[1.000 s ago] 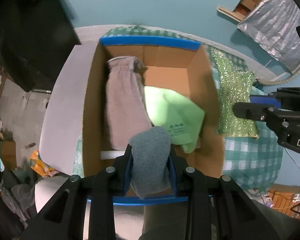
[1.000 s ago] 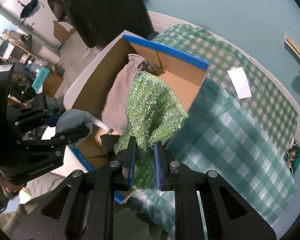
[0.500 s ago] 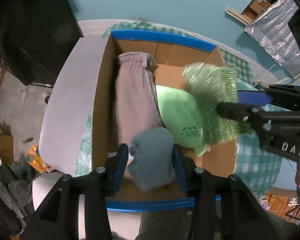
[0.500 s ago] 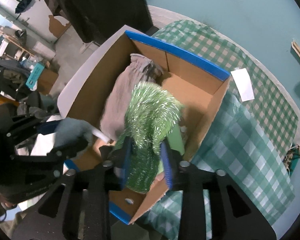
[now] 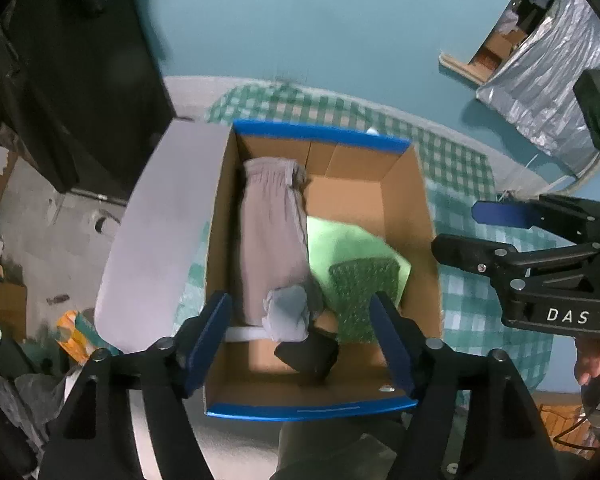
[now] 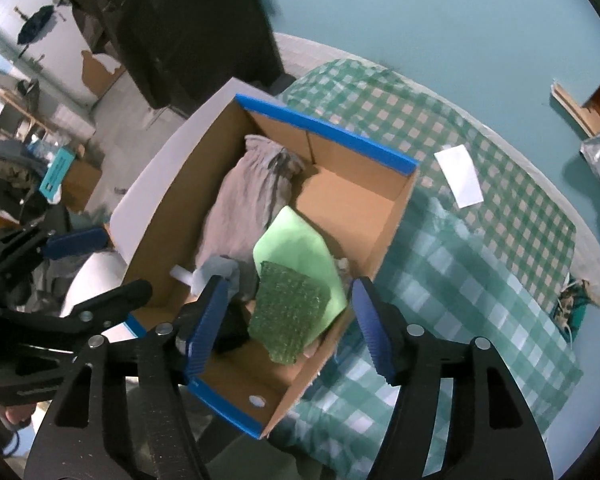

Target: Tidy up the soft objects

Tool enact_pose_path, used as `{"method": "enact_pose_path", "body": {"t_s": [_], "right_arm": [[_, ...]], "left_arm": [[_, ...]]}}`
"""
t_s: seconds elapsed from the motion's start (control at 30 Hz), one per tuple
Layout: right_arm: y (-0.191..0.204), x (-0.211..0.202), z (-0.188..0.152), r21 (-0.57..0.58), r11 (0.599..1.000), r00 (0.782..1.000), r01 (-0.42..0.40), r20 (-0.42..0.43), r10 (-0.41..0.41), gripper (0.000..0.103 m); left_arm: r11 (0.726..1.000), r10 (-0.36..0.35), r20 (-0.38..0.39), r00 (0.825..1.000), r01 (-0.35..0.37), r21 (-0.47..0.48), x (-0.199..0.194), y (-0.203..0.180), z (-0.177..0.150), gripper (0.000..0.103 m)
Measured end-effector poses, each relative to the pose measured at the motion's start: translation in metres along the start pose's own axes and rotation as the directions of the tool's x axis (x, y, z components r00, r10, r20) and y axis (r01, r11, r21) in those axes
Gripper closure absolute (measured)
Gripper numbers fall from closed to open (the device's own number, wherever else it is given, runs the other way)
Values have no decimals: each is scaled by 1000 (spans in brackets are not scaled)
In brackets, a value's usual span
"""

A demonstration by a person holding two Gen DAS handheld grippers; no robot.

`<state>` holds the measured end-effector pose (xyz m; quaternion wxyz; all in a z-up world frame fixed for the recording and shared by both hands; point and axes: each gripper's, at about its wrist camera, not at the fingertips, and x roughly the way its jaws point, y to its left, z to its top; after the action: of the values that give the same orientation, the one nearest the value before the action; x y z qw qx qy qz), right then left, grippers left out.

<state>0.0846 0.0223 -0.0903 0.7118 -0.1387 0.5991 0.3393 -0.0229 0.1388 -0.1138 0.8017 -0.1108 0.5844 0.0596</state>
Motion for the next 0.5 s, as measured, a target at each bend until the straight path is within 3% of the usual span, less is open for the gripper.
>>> {"method": "enact_pose_path", "body": {"t_s": [0.23,0.5], "right_arm": [[-8,-37,-5,62,998,996,10,83,-15,37],[-24,-90,-14,138,990,976,28,211,-57,36]], "left_arm": [[1000,-7,81,997,6,3,-35,-6,2,23],[1000,-11,157,987,9,17,-75,-26,5,20]]}}
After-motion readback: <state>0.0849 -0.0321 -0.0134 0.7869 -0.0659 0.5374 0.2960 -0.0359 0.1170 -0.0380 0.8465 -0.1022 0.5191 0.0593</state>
